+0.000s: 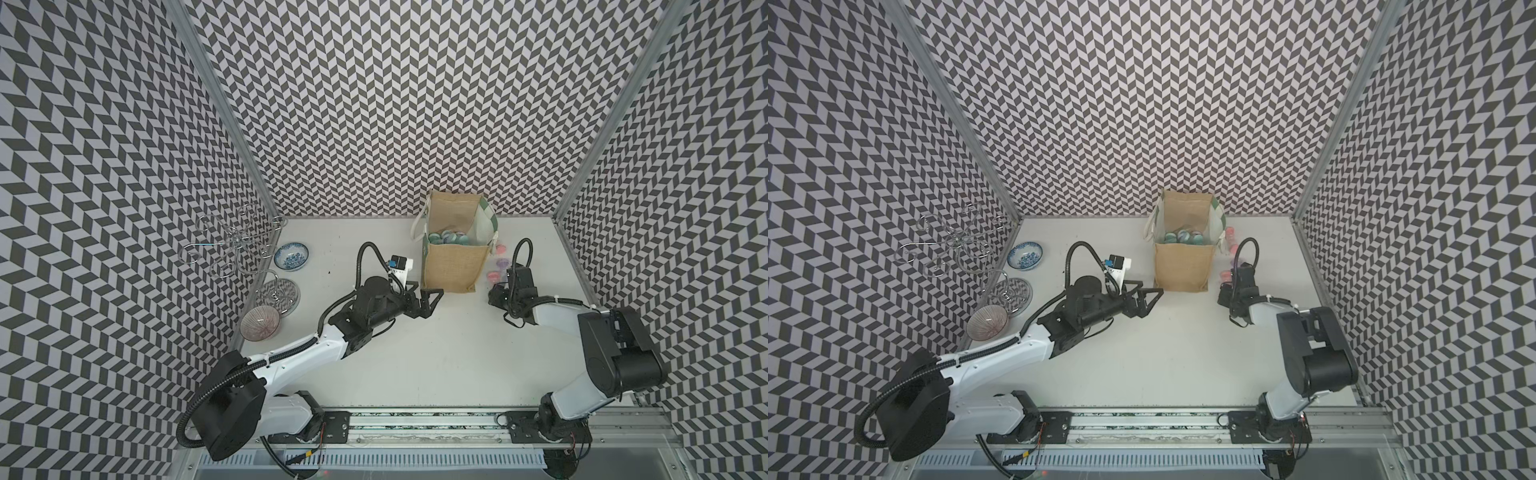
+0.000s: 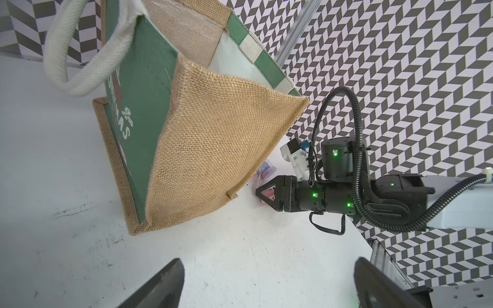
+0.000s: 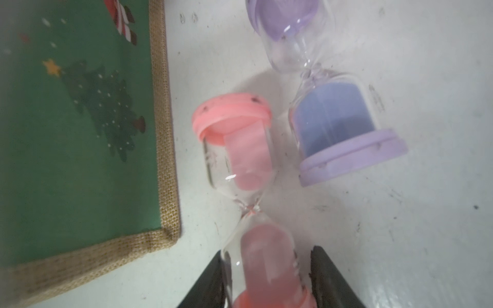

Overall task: Put the hourglass into the canvas bag
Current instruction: Pick up the hourglass from the center of the board.

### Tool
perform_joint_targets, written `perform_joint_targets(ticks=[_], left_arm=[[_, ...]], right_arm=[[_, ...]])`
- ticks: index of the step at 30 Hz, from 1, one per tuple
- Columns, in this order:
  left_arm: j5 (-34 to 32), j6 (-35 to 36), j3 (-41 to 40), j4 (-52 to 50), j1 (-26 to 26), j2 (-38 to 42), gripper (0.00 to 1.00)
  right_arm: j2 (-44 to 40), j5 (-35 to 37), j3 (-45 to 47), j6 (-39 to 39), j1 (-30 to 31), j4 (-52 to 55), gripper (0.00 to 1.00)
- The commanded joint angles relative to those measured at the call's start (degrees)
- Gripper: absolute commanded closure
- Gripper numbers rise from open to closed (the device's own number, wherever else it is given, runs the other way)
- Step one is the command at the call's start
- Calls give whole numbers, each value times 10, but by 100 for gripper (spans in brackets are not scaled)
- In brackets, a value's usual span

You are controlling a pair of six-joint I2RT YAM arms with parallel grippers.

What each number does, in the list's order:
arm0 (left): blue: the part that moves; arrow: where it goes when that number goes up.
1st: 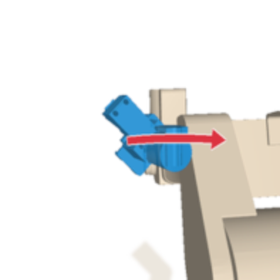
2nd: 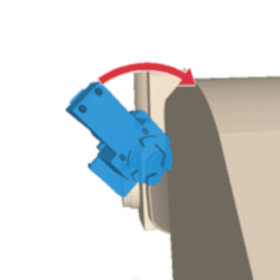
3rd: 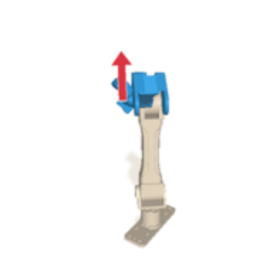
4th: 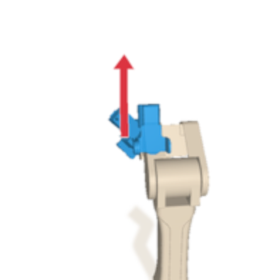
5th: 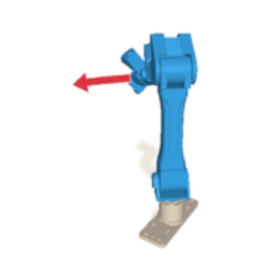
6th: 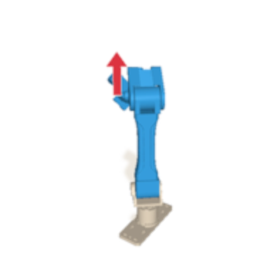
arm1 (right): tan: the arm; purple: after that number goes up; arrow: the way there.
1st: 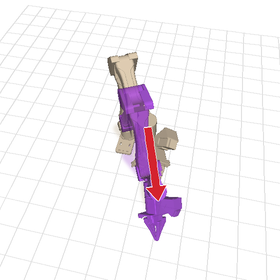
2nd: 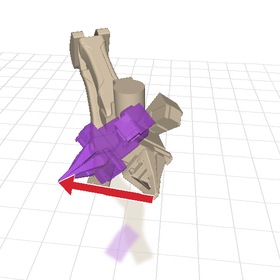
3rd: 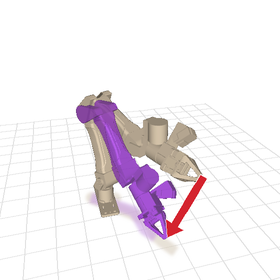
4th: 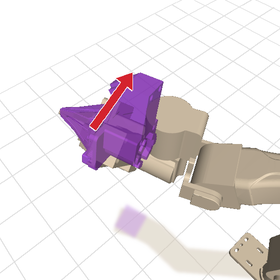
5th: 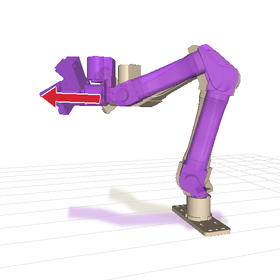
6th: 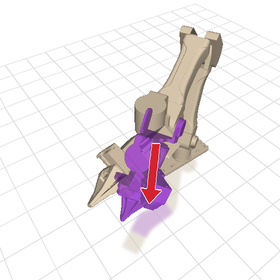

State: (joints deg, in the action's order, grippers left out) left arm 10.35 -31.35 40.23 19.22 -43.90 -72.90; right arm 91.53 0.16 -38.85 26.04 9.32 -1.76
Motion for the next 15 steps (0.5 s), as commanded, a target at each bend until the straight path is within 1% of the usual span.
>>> perform_joint_targets(ticks=[1, 3, 5, 10, 15], left_arm=[[-5, -2, 7, 5, -2, 17, 1], [-7, 3, 9, 4, -2, 18, 1], [-11, 4, 12, -1, -1, 17, 1], [-11, 9, 16, -12, -1, 29, 1], [-21, 19, 15, -25, 1, 44, 1]], right_arm=[[8, -5, 10, 3, 6, 16, 57], [4, 0, 8, 0, 7, 15, 59], [3, -1, 8, 0, 7, 12, 63], [-21, -50, 16, -2, 8, 1, 67], [-60, -78, 24, -3, 8, 4, 69]])
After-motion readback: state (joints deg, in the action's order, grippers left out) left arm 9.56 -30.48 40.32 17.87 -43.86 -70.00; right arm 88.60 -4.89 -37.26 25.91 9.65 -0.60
